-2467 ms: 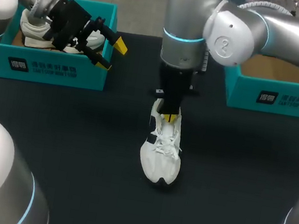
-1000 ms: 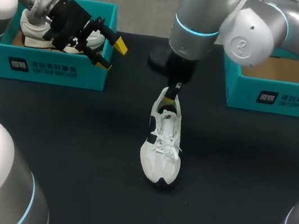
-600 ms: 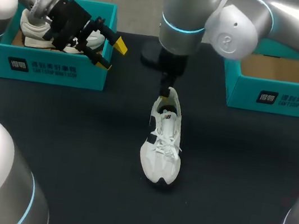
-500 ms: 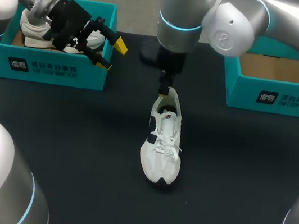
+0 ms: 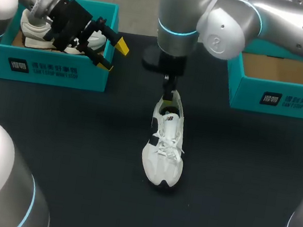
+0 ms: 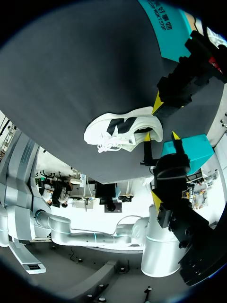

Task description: Take the shoe out of the shoebox, open the shoe tongue, remove and reinsert the insole, then place the shoe into the shoebox

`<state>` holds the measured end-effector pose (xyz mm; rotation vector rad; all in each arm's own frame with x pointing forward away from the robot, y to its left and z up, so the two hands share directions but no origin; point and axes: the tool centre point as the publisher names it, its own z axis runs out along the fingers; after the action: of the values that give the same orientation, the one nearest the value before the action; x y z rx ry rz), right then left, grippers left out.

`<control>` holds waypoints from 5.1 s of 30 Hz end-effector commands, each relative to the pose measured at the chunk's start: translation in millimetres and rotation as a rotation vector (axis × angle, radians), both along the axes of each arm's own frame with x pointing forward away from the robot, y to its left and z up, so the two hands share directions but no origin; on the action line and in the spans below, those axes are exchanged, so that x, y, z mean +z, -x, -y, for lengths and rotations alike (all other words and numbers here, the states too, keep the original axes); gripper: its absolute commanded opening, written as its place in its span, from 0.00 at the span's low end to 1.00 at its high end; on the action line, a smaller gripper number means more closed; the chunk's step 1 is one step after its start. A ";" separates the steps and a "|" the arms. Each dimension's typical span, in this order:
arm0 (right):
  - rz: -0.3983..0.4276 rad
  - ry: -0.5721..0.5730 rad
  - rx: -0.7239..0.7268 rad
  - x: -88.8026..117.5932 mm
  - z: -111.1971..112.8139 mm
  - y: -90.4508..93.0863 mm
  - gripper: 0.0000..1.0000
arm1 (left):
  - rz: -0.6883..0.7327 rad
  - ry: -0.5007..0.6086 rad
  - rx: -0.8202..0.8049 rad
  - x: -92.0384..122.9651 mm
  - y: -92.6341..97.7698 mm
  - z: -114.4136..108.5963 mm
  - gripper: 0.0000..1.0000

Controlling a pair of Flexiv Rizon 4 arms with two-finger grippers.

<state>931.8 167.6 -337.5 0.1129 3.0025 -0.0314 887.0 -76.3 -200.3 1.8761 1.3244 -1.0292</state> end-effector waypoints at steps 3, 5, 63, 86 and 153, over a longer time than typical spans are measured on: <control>-0.016 -0.017 -0.003 -11.6 4.1 -12.0 0.89 | 0.001 -0.003 -0.001 0.2 -0.1 0.1 1.00; -0.010 -0.021 0.003 -11.9 5.0 -13.8 0.87 | 0.001 -0.003 -0.001 0.2 -0.1 0.1 1.00; -0.106 0.036 -0.108 87.2 22.9 -13.2 0.00 | 0.001 -0.003 -0.001 0.2 -0.1 0.1 1.00; 0.026 0.005 -0.075 179.4 1.6 -23.0 0.00 | 0.001 -0.003 -0.001 0.2 -0.1 0.1 1.00; 0.020 0.068 -0.035 160.7 267.9 -129.0 0.00 | 0.001 -0.003 -0.001 0.2 -0.1 0.1 1.00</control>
<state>1065.8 -83.1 -177.0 0.1751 2.9853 -0.1819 887.0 -76.3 -200.3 1.8761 1.3244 -1.0292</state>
